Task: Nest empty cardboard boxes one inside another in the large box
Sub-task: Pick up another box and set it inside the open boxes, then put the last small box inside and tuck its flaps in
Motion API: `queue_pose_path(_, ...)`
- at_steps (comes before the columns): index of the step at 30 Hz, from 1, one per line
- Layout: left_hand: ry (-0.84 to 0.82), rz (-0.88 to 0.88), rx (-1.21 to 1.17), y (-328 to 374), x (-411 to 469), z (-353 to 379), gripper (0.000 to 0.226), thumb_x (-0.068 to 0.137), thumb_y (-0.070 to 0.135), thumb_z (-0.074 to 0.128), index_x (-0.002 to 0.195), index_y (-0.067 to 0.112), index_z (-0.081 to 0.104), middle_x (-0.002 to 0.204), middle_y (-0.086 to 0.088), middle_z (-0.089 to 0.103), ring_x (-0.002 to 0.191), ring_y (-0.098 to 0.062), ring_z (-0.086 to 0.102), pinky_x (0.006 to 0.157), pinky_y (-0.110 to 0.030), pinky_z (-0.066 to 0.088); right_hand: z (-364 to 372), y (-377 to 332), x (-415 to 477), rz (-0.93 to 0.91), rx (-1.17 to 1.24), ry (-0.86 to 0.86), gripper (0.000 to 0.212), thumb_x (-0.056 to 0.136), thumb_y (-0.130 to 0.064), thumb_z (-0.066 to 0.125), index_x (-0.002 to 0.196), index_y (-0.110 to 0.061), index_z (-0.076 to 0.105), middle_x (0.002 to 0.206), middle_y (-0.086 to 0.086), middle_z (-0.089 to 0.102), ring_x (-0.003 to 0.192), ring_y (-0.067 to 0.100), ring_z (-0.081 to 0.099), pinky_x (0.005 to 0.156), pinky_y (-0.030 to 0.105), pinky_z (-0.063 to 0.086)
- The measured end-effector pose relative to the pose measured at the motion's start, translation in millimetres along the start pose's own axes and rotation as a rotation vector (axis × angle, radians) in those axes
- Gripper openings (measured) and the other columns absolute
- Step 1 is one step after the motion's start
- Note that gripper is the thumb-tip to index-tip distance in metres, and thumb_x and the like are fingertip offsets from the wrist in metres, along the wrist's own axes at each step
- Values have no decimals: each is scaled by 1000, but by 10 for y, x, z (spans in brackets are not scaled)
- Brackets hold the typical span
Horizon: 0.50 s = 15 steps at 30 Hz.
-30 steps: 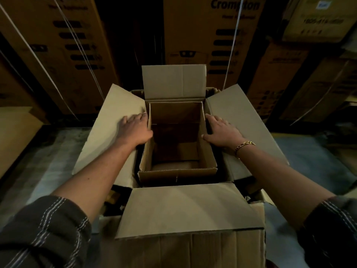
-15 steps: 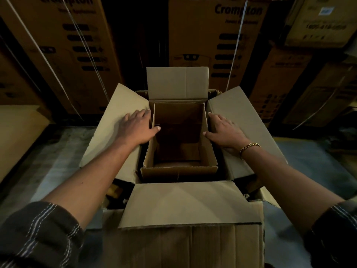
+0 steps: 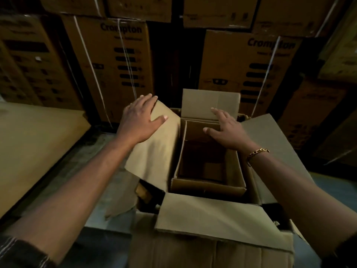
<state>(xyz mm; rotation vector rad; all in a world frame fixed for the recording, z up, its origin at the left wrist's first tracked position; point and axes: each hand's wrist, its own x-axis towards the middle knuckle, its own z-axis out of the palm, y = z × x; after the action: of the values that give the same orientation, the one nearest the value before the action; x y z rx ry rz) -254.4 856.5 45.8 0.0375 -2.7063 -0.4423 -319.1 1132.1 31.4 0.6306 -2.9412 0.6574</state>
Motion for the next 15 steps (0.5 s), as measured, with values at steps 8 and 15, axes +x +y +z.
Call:
queue_pose_path(8,96,-197,-79,-1347,-510,-693,69,96,58,49,155,26,31,163,0,27,150,-22,23,118,-52,24,359,-1334,492,-136,246,-47,75,95,-48,60,157,-26,24,163,3,25,146,25,31,117,45,29)
queue_pose_path(15,213,-463,-360,-2916,-1254,-1435,59,97,53,54,149,29,43,154,2,40,135,-13,40,104,-31,35,1176,-3049,917,-221,607,-184,74,92,-49,64,155,-30,29,163,-4,26,148,18,27,118,40,28)
